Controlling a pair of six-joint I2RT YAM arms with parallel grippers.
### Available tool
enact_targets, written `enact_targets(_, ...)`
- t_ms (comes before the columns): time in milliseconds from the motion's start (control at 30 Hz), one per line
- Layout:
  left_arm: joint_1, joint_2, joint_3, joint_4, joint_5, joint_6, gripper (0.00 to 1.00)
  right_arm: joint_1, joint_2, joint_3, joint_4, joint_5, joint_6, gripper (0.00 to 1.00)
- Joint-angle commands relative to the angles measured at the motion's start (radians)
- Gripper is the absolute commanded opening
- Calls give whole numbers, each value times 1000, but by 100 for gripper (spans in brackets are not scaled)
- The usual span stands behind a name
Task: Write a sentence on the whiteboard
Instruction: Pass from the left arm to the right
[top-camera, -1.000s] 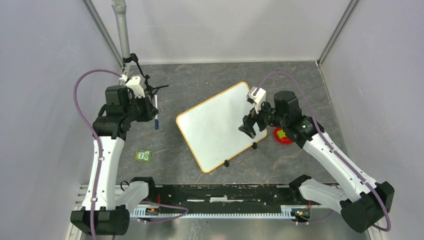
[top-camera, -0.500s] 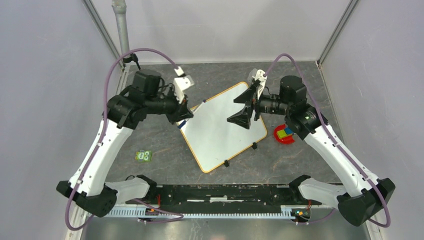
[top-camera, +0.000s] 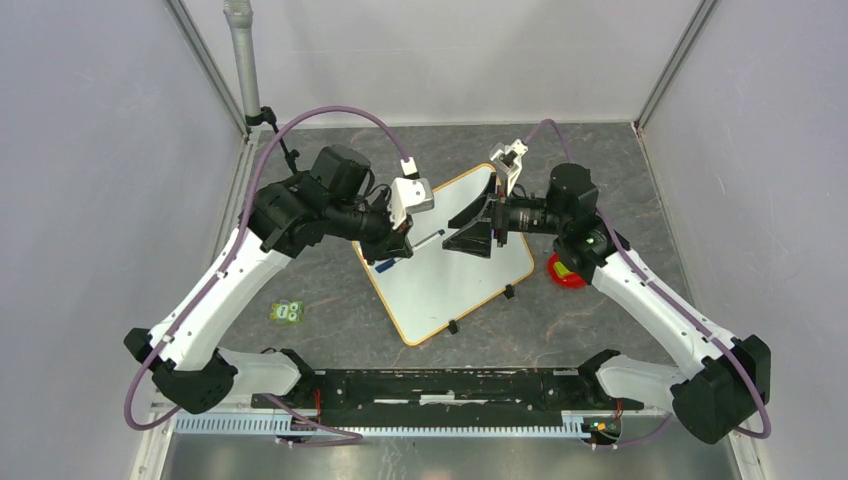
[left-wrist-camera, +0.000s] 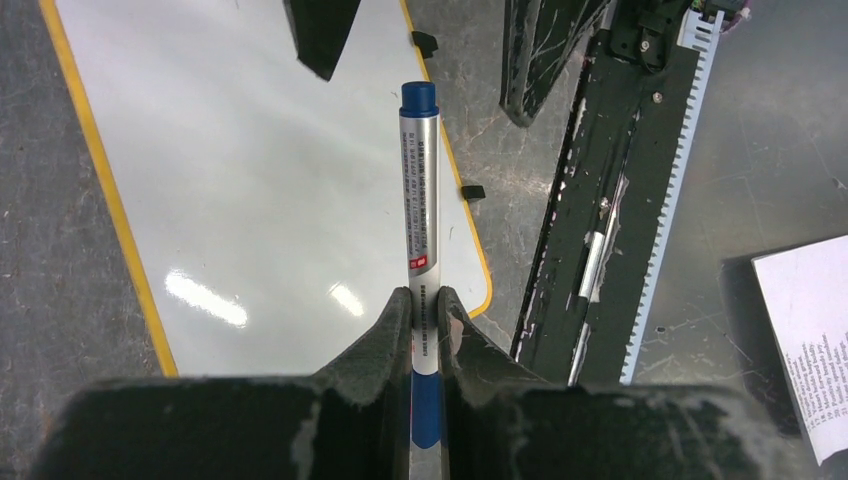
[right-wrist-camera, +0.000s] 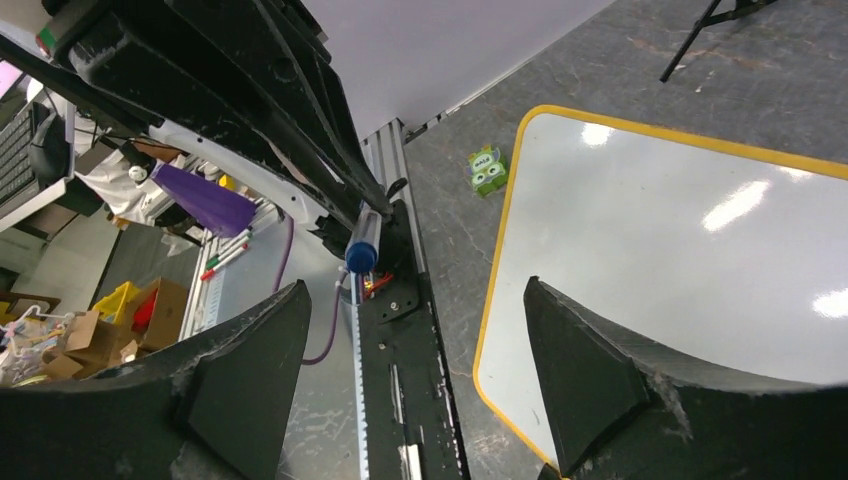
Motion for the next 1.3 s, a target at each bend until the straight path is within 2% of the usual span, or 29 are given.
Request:
enact_targets(0, -27, 24, 42, 0, -9, 48, 3, 27, 12, 13, 100, -12, 73, 84)
enact_targets(200, -69, 58, 57, -7, -45, 57, 2, 57, 42, 17, 90, 1, 60, 79)
enact_targets(367, -93, 83, 80, -7, -57, 65, 2, 78, 56, 6, 55, 19, 24, 65)
enact_targets(533, -127, 100, 77, -11, -97, 90, 2, 92, 62, 6, 33, 20, -3, 42)
enact_targets(700, -131, 102, 84, -10, -127, 91, 2, 95, 62, 4, 18, 5, -21, 0)
enact_targets(800, -130, 91, 77, -9, -160, 79, 3, 93, 59, 21, -14, -6, -54, 0)
enact_targets(833, -129, 87, 74, -13, -177, 68, 15, 91, 59, 32, -29, -6, -68, 0)
enact_targets(900, -113, 70, 57, -19, -171, 58, 52, 74, 57, 54, -54, -7, -90, 0)
enact_targets(933, -95, 55, 43, -14, -140, 51, 67, 63, 56, 60, -57, -7, -91, 0)
enact_targets(967, -72, 35, 20, -2, -117, 43, 75, 48, 55, 68, -58, -9, -89, 0)
enact_targets(1100, 12, -29, -59, 38, -39, 37, 85, 19, 36, 58, 1, -33, -39, 0)
enact_targets(1267, 16, -65, -117, 48, -36, 45, 86, 18, 24, 37, 48, -36, 14, 0)
